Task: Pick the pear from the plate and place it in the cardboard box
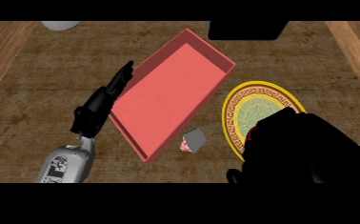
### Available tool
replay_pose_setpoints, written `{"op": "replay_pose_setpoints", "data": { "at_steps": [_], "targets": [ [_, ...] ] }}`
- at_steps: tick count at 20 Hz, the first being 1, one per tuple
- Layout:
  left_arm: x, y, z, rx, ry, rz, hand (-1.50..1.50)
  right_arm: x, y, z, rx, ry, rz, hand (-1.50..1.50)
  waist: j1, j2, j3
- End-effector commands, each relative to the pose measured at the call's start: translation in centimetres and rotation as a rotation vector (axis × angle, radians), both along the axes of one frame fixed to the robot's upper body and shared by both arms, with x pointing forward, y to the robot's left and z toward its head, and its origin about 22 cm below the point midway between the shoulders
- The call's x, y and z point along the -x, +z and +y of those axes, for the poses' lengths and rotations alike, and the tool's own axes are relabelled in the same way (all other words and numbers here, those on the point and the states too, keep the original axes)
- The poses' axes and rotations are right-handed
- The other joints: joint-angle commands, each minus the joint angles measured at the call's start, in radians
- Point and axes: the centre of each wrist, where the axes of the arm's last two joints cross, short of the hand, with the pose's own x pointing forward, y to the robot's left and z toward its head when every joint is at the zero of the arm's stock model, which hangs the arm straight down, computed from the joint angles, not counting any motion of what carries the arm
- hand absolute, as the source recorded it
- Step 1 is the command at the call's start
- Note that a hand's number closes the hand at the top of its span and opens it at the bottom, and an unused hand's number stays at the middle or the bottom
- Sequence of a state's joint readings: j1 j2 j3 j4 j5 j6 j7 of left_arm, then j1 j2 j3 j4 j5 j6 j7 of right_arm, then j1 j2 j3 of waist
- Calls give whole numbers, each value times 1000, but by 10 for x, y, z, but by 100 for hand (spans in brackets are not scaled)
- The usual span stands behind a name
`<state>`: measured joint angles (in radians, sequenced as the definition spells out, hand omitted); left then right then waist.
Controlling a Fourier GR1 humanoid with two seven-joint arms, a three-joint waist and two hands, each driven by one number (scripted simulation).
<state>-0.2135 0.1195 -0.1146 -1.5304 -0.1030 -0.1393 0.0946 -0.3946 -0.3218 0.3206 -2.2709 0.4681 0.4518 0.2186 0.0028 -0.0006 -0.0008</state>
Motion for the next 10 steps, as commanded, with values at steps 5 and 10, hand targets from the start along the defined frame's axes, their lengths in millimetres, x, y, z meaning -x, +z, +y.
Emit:
{"op": "replay_pose_setpoints", "data": {
  "at_steps": [5, 10],
  "targets": [
    [12, -8, 0, -11, -19, 15, 0, -50, 24, 41, -39, -24, 63, 150, 7, 0, 0],
    [3, -7, -14, 3, 0, -12, 0, -70, 21, 56, -87, -47, 71, 150, 2, 1, 1]
  ]
}}
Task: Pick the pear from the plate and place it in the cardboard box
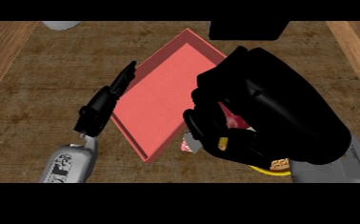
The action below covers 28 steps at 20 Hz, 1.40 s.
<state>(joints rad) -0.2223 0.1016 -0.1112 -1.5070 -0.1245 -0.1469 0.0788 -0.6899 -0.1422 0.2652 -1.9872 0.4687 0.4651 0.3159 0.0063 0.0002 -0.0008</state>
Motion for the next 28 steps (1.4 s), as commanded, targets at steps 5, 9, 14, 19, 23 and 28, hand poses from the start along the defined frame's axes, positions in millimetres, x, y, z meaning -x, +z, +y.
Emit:
{"op": "replay_pose_setpoints", "data": {
  "at_steps": [5, 9, 14, 19, 23, 28],
  "targets": [
    [15, -2, -11, 0, 6, -16, 0, -20, -11, 53, 18, -66, -37, 150, 3, -1, 0],
    [9, 6, -7, 13, -13, 4, 0, -64, -12, 63, 73, -94, -39, 150, 5, 1, 0],
    [13, -1, 3, 8, -9, -10, 0, -81, -75, 78, 132, -81, -59, 150, 7, 2, 1],
    [-2, -6, -2, 13, 6, 4, 0, -100, -84, 95, 190, -119, 13, 150, 6, 4, 0],
    [-4, -4, -8, 20, -7, -5, 0, -111, -115, 91, 148, -170, 247, -150, 20, 7, 0],
    [8, 2, -12, 1, -35, -17, 0, -120, -126, 110, 115, -140, 283, -150, 33, 5, 0]
  ]
}}
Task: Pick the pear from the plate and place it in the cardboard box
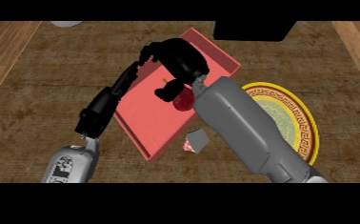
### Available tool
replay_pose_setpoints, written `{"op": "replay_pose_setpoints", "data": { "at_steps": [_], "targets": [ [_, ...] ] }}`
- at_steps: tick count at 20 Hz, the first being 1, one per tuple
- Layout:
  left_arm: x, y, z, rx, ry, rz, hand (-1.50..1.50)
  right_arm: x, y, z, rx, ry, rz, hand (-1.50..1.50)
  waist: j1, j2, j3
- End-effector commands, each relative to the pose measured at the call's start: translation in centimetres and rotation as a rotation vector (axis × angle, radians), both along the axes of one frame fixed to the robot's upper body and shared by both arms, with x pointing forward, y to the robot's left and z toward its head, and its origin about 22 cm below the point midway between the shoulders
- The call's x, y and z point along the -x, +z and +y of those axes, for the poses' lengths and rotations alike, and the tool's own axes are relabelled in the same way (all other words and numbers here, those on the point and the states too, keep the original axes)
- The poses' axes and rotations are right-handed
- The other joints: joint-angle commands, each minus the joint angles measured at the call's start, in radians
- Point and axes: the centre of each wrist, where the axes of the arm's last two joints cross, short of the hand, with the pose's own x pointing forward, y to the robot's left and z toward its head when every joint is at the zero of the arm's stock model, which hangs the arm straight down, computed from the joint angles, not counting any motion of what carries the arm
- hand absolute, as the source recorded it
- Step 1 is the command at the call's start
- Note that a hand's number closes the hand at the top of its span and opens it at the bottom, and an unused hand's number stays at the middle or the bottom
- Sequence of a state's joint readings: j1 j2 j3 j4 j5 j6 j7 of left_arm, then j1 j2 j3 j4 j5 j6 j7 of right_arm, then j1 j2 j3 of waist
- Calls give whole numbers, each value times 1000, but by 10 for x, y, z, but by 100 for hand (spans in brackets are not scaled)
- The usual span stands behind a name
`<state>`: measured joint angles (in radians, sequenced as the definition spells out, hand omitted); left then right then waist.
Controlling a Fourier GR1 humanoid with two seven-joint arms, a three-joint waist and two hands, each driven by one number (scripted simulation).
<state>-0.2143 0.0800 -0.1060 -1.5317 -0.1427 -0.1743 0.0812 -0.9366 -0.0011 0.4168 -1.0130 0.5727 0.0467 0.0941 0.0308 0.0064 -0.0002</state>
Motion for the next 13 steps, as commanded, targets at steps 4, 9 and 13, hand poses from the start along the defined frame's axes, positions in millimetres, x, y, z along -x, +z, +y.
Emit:
{"op": "replay_pose_setpoints", "data": {
  "at_steps": [4, 9, 13],
  "targets": [
    [13, -3, 8, -7, 12, 32, 0, -17, -16, -20, -254, 31, 115, -150, -2, -3, 1],
    [-4, -4, 3, -6, 18, 1, 0, -32, -7, -42, -601, -33, 146, -150, -5, 6, 1],
    [-10, 4, 23, 1, 17, 1, 0, -52, 5, -66, -746, -37, 227, -150, -11, 3, 0]
  ]
}}
